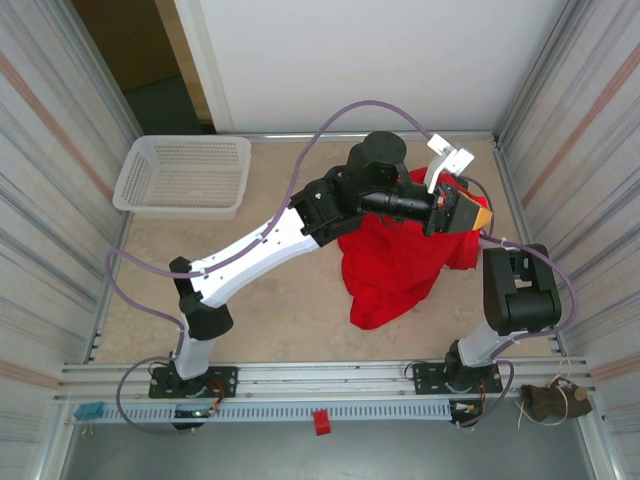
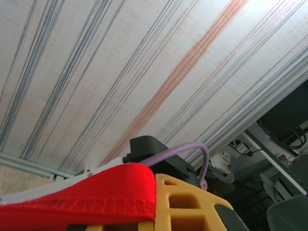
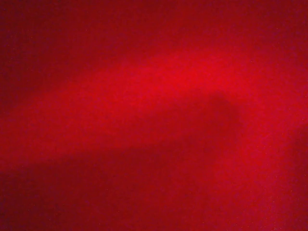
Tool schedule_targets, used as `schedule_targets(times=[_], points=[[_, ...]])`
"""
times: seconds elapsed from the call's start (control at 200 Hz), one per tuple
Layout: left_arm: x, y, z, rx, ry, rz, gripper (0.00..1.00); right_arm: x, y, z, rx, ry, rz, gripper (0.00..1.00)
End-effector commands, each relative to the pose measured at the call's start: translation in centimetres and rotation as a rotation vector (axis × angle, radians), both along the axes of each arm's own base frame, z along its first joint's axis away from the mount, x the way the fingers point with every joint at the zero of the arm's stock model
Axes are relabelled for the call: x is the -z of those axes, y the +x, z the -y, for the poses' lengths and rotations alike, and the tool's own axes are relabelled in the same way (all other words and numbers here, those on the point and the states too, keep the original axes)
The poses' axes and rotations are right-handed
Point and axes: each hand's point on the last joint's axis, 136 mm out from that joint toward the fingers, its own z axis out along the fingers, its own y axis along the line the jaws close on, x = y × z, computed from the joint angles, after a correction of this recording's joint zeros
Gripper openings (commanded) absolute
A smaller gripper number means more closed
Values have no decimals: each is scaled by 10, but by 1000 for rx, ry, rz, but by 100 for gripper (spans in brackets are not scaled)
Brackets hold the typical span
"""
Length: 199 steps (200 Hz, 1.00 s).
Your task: Fold the inside-out t-shirt
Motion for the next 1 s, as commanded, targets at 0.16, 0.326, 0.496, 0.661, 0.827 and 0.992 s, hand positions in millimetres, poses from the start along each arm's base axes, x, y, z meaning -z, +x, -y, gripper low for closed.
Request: schedule_targets(times=[0.16, 0.326, 0.496, 0.661, 0.827, 0.992], points=[[-53, -19, -19, 47, -122, 49, 0, 76, -35, 15, 40, -246, -178, 80], [-73, -23, -27, 43, -160, 77, 0, 89, -39, 22, 61, -371, -223, 99], [-79, -23, -31, 35, -168, 93, 0, 96, -43, 24, 62, -470, -255, 99], [-76, -21, -31, 28, -155, 97, 0, 93, -45, 14, 25, -455, -235, 100], [-63, -17, -27, 23, -127, 85, 0, 71, -45, 4, -34, -425, -171, 96], [-48, -9, -22, 11, -96, 72, 0, 57, -49, -2, -71, -407, -142, 93]])
